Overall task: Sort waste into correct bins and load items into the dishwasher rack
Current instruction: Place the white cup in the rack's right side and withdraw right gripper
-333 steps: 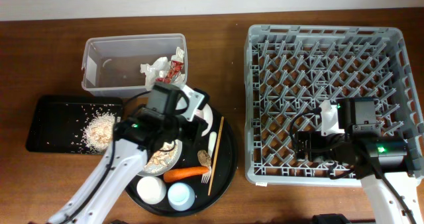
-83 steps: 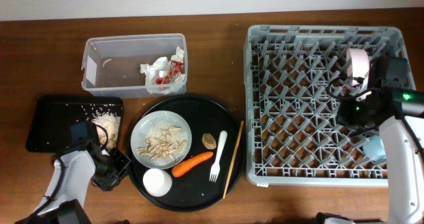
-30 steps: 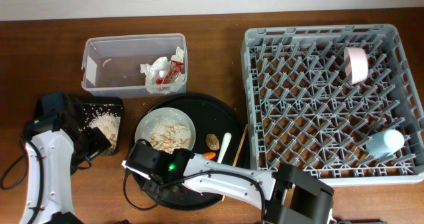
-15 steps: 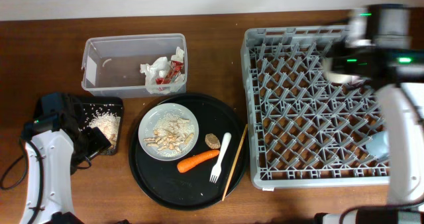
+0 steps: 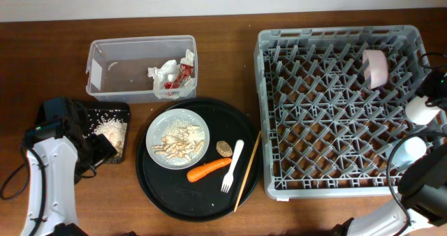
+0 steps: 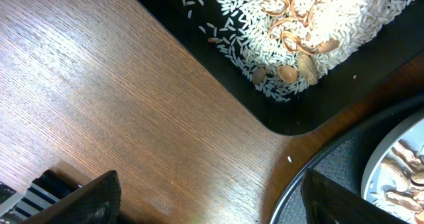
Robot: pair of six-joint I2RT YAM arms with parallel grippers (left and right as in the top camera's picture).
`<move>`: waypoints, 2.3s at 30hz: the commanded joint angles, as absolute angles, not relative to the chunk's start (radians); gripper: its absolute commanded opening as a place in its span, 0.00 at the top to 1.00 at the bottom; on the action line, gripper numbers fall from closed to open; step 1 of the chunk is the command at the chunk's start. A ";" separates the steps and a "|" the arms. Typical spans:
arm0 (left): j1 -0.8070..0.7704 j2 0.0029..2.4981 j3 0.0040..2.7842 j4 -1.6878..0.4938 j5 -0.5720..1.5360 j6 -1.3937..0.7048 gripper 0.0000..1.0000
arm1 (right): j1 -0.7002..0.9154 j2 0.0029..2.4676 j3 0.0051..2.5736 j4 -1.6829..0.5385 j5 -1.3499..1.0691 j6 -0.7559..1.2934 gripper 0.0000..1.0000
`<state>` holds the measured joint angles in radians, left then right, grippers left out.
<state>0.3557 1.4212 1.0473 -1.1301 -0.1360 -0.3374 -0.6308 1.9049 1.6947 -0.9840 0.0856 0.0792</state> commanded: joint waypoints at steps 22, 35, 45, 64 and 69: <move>0.359 1.412 1.063 -1.131 -0.147 -0.351 0.13 | -0.636 1.932 1.711 -1.164 0.063 0.096 0.37; 0.359 1.412 1.063 -1.131 -0.147 -0.350 0.13 | -0.636 1.912 1.618 -1.002 0.064 0.114 0.39; 0.359 1.412 1.063 -1.127 -0.148 -0.350 0.14 | -0.635 1.824 1.840 -1.166 0.008 0.112 0.49; 0.358 1.412 1.063 -1.123 -0.141 -0.350 0.13 | -0.560 1.650 1.839 -1.441 -0.132 0.082 0.02; 0.196 1.412 1.063 -1.092 -0.115 -0.305 0.13 | -0.095 1.579 1.662 -1.513 -0.167 0.034 0.02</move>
